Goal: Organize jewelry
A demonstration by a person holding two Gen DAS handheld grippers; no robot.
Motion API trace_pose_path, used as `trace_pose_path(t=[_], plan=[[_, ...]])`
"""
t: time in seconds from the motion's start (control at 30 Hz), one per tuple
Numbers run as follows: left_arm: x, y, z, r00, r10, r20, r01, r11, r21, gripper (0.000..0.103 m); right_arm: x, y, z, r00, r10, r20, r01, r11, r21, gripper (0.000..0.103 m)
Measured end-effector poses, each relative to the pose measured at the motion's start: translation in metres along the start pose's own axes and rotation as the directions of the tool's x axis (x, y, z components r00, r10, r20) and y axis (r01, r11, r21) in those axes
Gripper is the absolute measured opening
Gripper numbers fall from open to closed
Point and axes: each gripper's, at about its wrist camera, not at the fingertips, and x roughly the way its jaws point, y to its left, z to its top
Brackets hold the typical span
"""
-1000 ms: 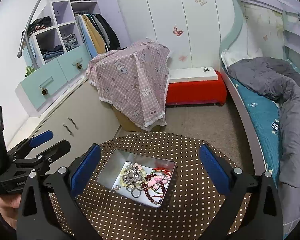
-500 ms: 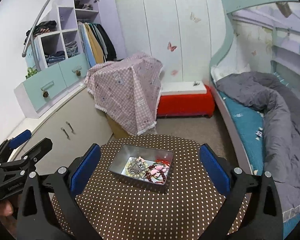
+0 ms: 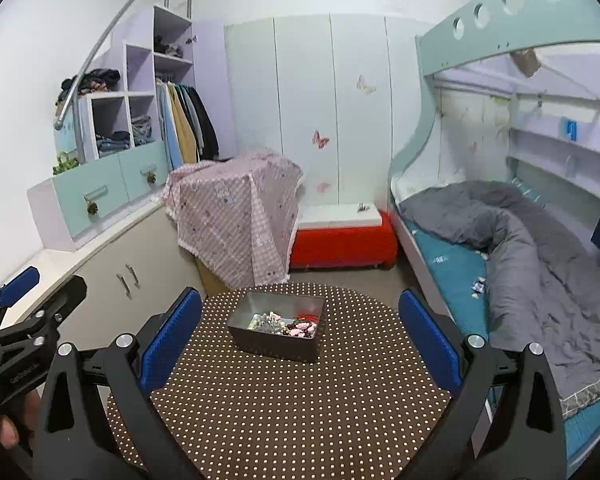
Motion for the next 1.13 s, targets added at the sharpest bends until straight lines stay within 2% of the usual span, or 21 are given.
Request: trace_pose_path(t=[0.47,0.77,1.13], plan=[[-0.067,0.001,-0.01,0.996,0.039,0.077,-0.037,0.999,-0.023,0.097,-0.069,0.016,-0.024,0.991,-0.024,0.128,0.029,0.999,-0.038,0.095],[-0.088,-0.005,-0.015,0.994,0.025,0.111,-0.023,1.0,-0.019,0.097,-0.076,0.023,-0.032,0.992,-0.005,0.125,0.01,0.999,-0.045,0.095],[-0.084,-0.005,-0.015,0.995,0.03,0.091,-0.029,1.0,-0.013,0.097,-0.072,0.026,-0.039,0.995,-0.007,0.104,0.012,0.999,-0.046,0.095]])
